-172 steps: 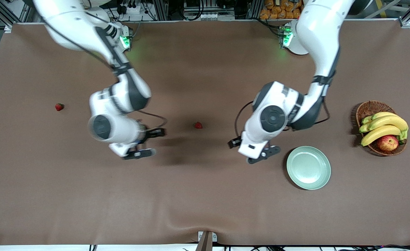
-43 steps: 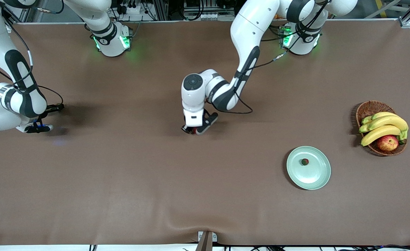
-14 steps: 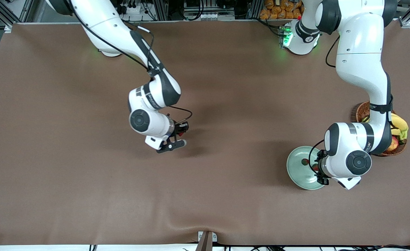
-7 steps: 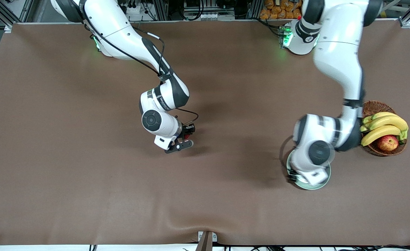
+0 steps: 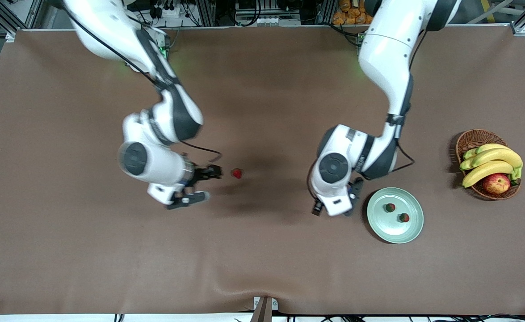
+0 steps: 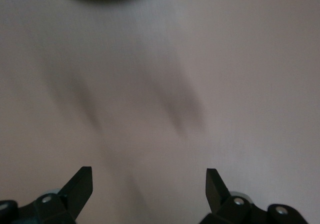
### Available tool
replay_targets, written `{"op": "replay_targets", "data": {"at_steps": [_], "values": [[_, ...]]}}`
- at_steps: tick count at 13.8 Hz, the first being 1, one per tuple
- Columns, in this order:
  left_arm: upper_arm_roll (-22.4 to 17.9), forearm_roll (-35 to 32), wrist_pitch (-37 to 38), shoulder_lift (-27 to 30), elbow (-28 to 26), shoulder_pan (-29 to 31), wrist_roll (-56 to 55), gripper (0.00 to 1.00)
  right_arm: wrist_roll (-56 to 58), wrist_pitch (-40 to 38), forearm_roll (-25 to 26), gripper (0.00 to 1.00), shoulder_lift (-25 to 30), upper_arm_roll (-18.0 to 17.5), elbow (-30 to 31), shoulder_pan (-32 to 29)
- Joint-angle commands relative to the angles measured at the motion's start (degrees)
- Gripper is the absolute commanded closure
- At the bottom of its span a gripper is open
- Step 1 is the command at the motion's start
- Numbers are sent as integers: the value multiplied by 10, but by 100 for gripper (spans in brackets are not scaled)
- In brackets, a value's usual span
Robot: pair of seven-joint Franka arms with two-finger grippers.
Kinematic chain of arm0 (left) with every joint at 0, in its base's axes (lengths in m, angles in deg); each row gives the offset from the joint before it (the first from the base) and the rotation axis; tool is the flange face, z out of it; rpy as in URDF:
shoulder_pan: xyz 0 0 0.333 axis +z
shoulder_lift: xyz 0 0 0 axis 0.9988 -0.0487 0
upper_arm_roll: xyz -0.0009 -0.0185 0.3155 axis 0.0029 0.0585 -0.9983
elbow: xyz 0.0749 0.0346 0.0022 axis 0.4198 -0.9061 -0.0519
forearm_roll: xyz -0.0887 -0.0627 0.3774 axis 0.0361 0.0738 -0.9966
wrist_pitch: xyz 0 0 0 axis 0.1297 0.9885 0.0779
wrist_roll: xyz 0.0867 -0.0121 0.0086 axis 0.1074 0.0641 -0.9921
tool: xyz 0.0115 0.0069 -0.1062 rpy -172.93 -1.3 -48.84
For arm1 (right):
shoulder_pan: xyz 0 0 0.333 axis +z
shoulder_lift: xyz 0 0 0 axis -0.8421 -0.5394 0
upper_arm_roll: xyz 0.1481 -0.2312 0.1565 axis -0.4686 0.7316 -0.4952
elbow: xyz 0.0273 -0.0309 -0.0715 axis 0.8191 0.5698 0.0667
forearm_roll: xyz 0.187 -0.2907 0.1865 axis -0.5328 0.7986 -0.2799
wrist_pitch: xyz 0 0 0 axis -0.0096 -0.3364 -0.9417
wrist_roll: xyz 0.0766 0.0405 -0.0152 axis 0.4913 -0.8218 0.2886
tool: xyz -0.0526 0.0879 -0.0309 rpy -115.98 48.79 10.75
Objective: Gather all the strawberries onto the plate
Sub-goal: 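Hand the third strawberry from the right gripper to the left gripper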
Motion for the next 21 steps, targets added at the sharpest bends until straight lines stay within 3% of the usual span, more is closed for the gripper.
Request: {"op": "replay_targets", "data": {"at_steps": [1, 3, 6, 8, 10, 12, 17, 21], "values": [[18, 5, -41, 2, 1, -36, -2, 0, 0, -53, 80, 0, 89, -5, 23, -34], [17, 3, -95, -4, 3, -76, 11, 0, 0, -96, 114, 0, 139, -6, 22, -75], [15, -33, -177, -19, 4, -123, 41, 0, 2, -206, 111, 0, 187, -8, 0, -160], [15, -88, -216, -33, 5, -142, 56, 0, 5, -270, 136, 0, 190, -8, -39, -195], [16, -156, -252, -47, 5, -153, 76, 0, 5, -283, 155, 0, 203, -8, -51, -220], [15, -191, -262, -67, 11, -166, 100, 0, 5, -298, 157, 0, 232, -9, -51, -239], [12, -201, -264, -111, 52, -189, 123, 0, 6, -379, 156, 0, 279, -10, -45, -286], [5, -249, -278, -129, 55, -200, 129, 0, 11, -381, 156, 0, 302, -16, 2, -314]]}}
